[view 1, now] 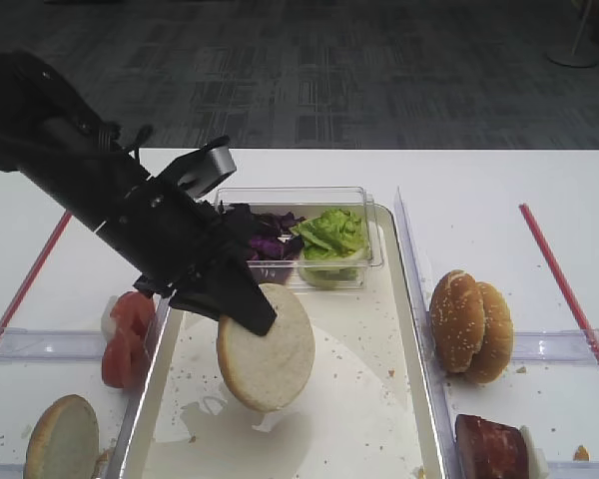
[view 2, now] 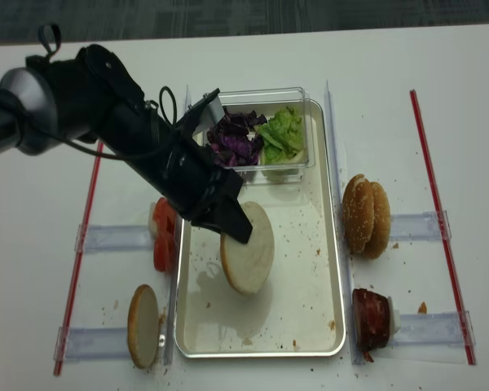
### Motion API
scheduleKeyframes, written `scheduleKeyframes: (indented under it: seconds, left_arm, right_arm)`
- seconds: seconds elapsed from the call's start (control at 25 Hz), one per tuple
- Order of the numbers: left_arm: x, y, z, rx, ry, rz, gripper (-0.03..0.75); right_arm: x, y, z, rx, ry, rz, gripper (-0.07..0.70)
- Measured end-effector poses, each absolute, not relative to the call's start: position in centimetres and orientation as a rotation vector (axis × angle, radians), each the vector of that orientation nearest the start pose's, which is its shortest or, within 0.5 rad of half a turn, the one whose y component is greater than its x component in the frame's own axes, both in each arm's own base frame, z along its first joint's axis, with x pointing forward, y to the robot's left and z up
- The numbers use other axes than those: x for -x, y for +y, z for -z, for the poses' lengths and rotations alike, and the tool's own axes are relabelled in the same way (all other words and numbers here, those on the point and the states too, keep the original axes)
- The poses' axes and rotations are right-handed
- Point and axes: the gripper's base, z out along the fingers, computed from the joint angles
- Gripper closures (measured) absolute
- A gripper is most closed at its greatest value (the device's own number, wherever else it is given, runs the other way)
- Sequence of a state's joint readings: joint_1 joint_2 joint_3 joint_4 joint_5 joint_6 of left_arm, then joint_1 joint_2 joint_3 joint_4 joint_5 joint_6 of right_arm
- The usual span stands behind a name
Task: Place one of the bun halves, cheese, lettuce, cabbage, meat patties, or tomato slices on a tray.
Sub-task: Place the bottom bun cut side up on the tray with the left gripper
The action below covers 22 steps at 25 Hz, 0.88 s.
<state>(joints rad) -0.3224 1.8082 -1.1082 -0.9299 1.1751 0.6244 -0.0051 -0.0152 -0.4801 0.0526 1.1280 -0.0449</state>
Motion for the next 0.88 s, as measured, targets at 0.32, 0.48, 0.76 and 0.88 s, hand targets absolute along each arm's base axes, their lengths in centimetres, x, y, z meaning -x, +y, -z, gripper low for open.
scheduleKeyframes:
  seconds: [0.32, 0.48, 0.76, 0.88]
  left_arm:
    - [-29.4, -16.8, -16.2, -0.664, 2.911, 1.372, 0.666]
    - [-29.7, -17.0, -15.3, -0.665, 2.920, 1.386, 0.666]
    - [-31.2, -17.5, -15.3, -0.669, 2.888, 1.384, 0.666]
    - [-31.6, -17.6, -14.6, -0.638, 2.904, 1.399, 0.666]
  right_arm:
    - [0.8, 0.4, -26.6, 0.047, 2.115, -0.034, 0.205]
    - [0.8, 0.4, -26.6, 0.047, 2.115, -0.034, 0.205]
    - [0.8, 0.4, -26.6, 0.047, 2.115, -0.034, 0.205]
    - [0.8, 0.4, -26.6, 0.047, 2.115, -0.034, 0.205]
